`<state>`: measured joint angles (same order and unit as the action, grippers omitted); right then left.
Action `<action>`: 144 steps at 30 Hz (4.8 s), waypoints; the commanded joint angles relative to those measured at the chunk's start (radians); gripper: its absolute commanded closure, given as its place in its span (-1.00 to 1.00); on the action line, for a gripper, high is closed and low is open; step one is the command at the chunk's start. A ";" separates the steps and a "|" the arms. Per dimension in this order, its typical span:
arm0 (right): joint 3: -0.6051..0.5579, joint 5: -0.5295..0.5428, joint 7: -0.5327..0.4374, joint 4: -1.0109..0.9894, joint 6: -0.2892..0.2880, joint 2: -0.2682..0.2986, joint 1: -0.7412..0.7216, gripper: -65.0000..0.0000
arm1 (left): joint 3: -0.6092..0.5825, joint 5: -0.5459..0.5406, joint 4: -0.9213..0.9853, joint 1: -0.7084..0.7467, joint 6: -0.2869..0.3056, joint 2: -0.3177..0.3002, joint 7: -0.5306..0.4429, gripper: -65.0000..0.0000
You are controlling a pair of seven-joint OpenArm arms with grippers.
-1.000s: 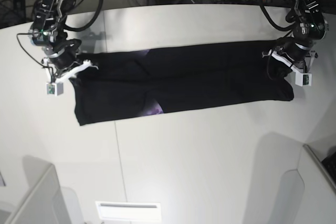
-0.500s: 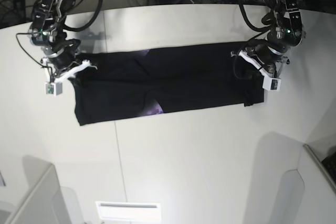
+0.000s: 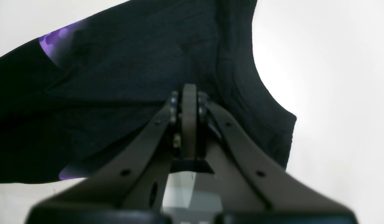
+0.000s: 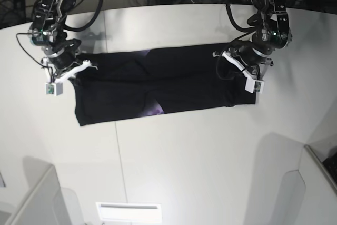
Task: Fold the T-shirt properly
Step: 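Fold the strip end with the left gripper toward the right gripper, then open the left gripper and raise it away from the shirt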
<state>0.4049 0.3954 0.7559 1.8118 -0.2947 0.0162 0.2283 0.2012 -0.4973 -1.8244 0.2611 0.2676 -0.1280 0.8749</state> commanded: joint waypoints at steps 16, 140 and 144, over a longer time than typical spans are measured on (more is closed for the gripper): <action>0.004 0.012 -0.022 0.021 -0.001 0.008 -0.004 1.00 | -0.179 -0.014 -0.013 -0.075 -0.069 0.017 -0.018 1.00; 0.193 0.164 0.350 -0.189 -0.004 0.028 -0.333 0.64 | 0.479 -0.004 -0.053 0.149 0.290 -0.038 -0.089 1.00; 0.231 0.363 0.373 -0.323 -0.004 0.130 -0.340 0.38 | 0.479 -0.002 -0.053 0.154 0.290 -0.038 -0.095 1.00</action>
<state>0.6369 0.7380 1.1385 1.4738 -0.2905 0.1390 -0.0895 0.6769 -0.4862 -1.8626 0.4160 0.5541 -0.1539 0.8028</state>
